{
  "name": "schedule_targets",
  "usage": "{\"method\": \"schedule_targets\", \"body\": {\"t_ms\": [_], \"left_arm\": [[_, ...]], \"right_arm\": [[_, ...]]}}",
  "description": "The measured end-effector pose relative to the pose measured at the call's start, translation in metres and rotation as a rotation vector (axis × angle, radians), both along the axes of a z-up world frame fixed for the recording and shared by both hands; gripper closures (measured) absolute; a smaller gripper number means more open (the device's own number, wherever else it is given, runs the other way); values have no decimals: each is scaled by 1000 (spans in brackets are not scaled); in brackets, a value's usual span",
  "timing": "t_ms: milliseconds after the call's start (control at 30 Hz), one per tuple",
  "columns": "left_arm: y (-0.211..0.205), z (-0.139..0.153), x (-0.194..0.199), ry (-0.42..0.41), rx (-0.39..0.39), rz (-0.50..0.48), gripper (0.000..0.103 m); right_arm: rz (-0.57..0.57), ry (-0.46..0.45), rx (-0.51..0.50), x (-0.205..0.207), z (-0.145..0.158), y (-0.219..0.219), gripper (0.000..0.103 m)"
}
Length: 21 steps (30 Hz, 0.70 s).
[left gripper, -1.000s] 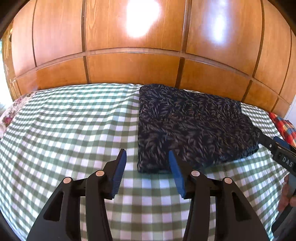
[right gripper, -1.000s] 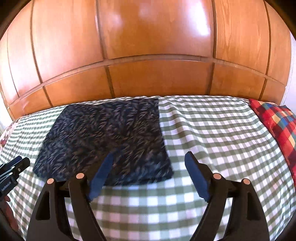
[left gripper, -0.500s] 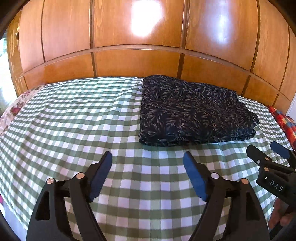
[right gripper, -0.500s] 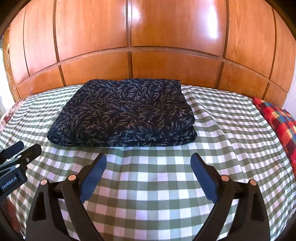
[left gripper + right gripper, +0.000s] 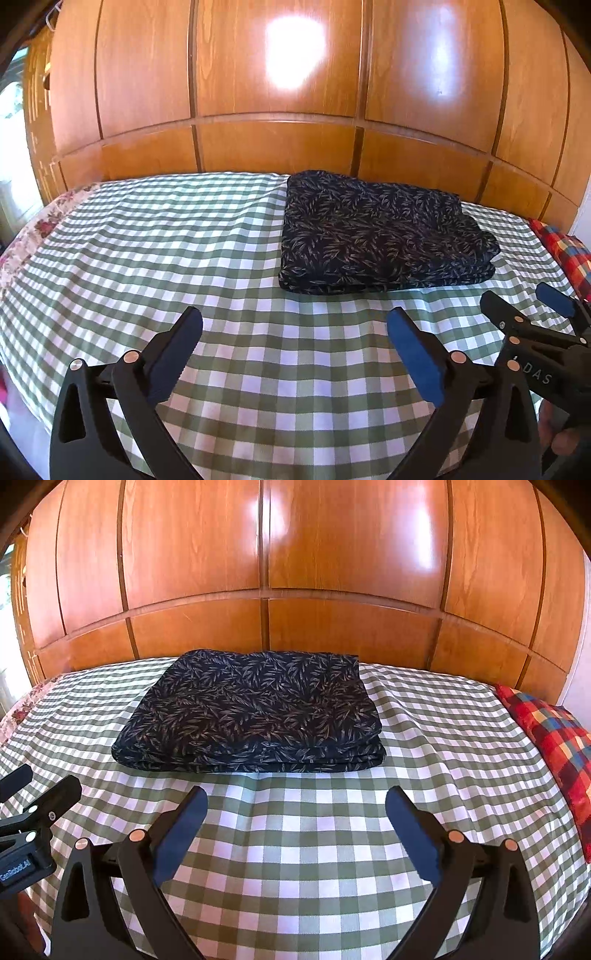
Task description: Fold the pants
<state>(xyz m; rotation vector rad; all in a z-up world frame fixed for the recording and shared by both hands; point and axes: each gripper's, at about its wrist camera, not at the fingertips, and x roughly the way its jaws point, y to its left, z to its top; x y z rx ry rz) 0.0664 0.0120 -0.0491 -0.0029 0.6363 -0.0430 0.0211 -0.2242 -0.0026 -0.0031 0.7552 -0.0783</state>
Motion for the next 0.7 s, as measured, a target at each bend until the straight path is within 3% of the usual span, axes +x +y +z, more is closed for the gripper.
{"method": "schedule_targets", "body": {"t_ms": [700], "left_arm": [[-2,7,-8,-17,22,12,4]], "right_arm": [[-6,-17,9,-11,8,-6,5]]}}
